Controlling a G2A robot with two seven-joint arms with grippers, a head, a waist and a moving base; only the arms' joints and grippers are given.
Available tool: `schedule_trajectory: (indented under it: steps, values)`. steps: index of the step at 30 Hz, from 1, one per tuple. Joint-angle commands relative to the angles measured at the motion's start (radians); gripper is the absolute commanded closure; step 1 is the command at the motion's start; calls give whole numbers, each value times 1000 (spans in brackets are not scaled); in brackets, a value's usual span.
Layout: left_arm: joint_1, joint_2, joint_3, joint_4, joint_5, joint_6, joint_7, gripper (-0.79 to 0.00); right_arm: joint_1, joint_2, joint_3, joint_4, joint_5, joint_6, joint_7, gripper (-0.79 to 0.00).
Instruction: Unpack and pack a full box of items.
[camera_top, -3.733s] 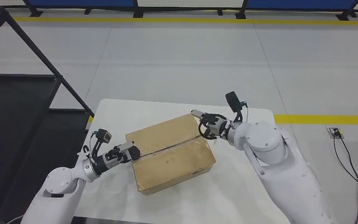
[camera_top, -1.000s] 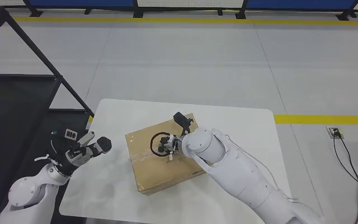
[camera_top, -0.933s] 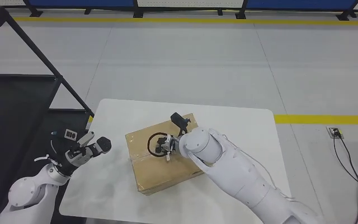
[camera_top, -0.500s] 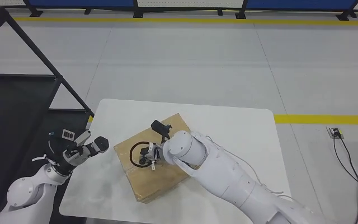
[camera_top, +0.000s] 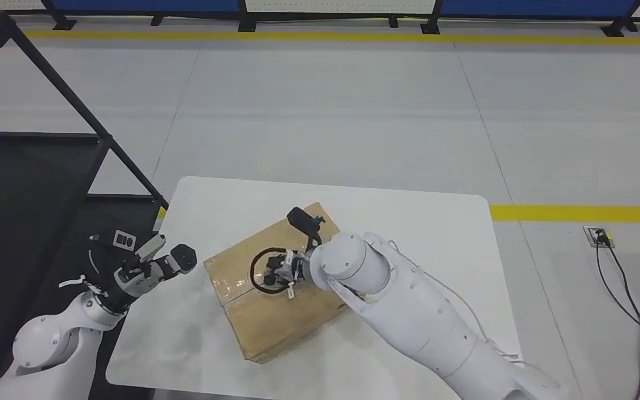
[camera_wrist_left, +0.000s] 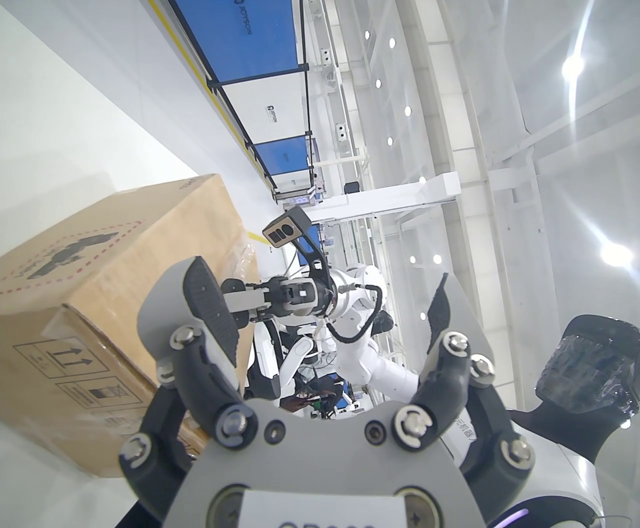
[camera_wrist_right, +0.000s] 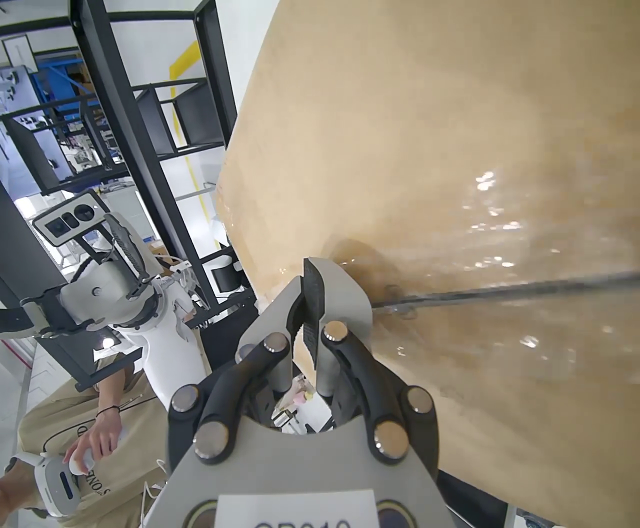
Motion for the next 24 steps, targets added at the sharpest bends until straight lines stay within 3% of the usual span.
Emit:
schedule_trajectory:
  steps: [1, 10, 24]
  values:
    - [0, 0, 0, 0, 2, 1, 0, -785, -18, 13, 28, -22, -22, 10, -4, 0]
    - [7, 1, -1, -12, 8, -1, 0, -785, -69, 55, 149, -61, -67, 41, 0, 0]
    - [21, 3, -11, -23, 14, -4, 2, -785, -71, 80, 263, 29, -68, 26, -11, 0]
